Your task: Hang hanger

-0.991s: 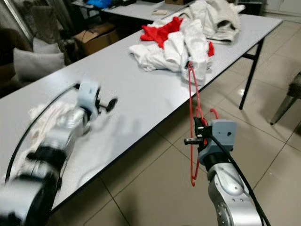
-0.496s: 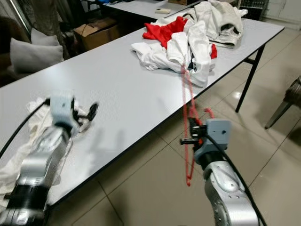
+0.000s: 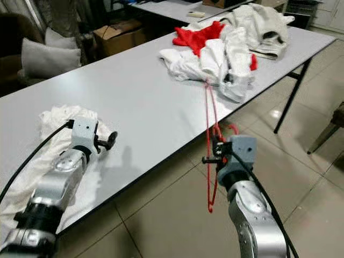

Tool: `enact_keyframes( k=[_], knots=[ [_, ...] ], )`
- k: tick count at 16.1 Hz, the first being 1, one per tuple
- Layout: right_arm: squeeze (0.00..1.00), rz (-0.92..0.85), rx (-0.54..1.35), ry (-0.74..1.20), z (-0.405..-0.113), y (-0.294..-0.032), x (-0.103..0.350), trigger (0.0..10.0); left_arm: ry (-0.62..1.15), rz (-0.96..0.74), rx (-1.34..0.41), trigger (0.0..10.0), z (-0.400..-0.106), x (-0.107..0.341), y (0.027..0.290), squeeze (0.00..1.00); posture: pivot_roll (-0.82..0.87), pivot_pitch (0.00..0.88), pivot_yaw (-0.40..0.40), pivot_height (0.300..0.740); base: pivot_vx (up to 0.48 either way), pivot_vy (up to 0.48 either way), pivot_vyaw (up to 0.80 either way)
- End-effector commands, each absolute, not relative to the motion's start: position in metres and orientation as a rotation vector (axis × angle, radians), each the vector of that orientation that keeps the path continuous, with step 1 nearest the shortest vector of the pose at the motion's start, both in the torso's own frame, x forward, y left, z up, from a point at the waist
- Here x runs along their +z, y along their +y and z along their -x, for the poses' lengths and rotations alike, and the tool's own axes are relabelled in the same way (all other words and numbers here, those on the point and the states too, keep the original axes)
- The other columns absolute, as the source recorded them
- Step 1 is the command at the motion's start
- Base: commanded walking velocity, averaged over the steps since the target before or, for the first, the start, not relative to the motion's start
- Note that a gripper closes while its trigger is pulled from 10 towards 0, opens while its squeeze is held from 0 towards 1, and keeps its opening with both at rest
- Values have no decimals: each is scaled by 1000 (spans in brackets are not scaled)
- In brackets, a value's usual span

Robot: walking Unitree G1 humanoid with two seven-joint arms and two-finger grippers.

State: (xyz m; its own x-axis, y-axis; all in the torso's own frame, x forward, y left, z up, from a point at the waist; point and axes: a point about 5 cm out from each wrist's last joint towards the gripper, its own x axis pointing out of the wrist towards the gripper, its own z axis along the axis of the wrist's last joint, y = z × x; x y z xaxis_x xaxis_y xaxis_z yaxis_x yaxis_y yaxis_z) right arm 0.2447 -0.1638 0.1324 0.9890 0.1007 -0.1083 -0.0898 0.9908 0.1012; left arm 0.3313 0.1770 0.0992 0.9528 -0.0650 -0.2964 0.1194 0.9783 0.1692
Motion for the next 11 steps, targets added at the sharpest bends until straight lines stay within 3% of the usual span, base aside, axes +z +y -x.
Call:
enact_keyframes(
  k=[1, 2, 3, 11],
  knots=[
    [0, -94, 104, 94, -248, -162, 136, 10000, 291, -211, -59, 10000, -334, 102, 186, 0, -201, 0, 148, 740, 0, 0, 0],
    [0, -81, 115, 91, -251, -161, 137, 10000, 300, -205, -48, 6627, -336, 101, 187, 0, -207, 0, 143, 740, 0, 0, 0],
    [0, -62, 138, 95, -249, -161, 137, 10000, 337, -223, -37, 0, -337, 97, 189, 0, -198, 0, 123, 740, 0, 0, 0],
    [0, -39, 185, 89, -256, -159, 140, 10000, 475, -290, -18, 0, -340, 74, 195, 0, -223, 0, 99, 740, 0, 0, 0]
  ],
)
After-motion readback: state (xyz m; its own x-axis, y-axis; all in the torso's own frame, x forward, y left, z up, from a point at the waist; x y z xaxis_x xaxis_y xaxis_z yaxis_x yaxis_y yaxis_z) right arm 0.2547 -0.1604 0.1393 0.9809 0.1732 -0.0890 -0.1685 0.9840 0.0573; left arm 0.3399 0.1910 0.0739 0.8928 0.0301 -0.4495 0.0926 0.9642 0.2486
